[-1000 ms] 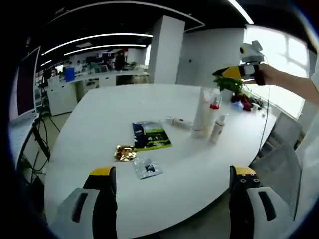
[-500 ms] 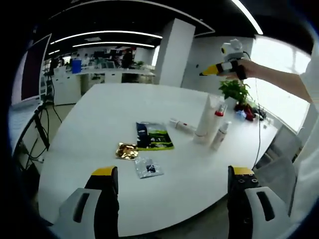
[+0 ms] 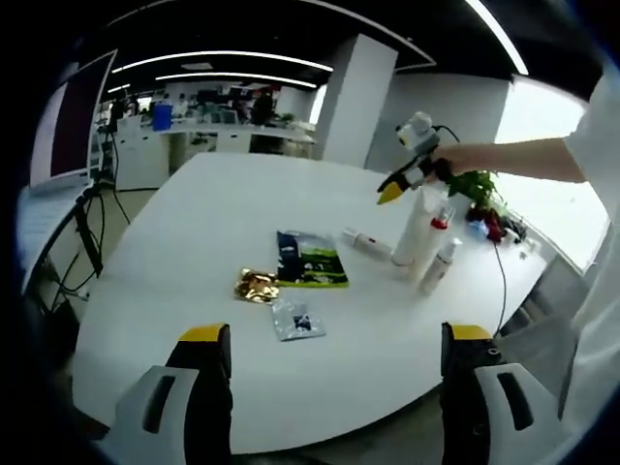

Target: Arrange the skincare products in the storage area until every visible bottle or jar stands upright without overlapping.

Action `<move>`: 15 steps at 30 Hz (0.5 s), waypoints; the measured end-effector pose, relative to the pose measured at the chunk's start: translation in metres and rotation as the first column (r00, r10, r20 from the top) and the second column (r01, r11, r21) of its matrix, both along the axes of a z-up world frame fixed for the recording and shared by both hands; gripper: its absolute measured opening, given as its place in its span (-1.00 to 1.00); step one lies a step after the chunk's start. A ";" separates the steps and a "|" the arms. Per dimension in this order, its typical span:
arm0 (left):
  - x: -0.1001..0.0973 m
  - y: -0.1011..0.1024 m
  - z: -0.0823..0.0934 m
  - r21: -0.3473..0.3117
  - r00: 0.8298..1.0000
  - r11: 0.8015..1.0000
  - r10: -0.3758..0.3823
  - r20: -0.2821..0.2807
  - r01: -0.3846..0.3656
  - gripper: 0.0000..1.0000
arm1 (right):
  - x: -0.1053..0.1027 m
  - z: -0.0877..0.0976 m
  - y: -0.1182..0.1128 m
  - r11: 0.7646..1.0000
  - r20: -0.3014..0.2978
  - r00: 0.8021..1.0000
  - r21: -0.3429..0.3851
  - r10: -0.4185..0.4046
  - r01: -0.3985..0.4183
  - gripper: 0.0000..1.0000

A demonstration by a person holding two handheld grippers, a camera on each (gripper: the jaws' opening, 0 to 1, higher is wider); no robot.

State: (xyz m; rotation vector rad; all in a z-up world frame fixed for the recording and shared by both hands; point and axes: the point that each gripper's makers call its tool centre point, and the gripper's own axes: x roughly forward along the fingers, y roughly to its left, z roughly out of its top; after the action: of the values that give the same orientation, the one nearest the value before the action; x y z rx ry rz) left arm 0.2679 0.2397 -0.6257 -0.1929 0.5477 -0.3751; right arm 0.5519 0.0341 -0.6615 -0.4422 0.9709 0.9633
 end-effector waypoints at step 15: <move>0.001 0.008 -0.003 -0.016 0.999 0.999 0.043 -0.024 -0.044 0.70 | -0.044 -0.077 0.022 0.959 -0.136 0.974 -0.196 0.182 -0.206 0.20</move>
State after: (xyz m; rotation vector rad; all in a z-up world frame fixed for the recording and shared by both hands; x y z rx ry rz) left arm 0.2689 0.2472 -0.6283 -0.2251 0.5625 -0.3354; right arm 0.5084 0.0560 -0.7384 -0.6740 1.1570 1.0776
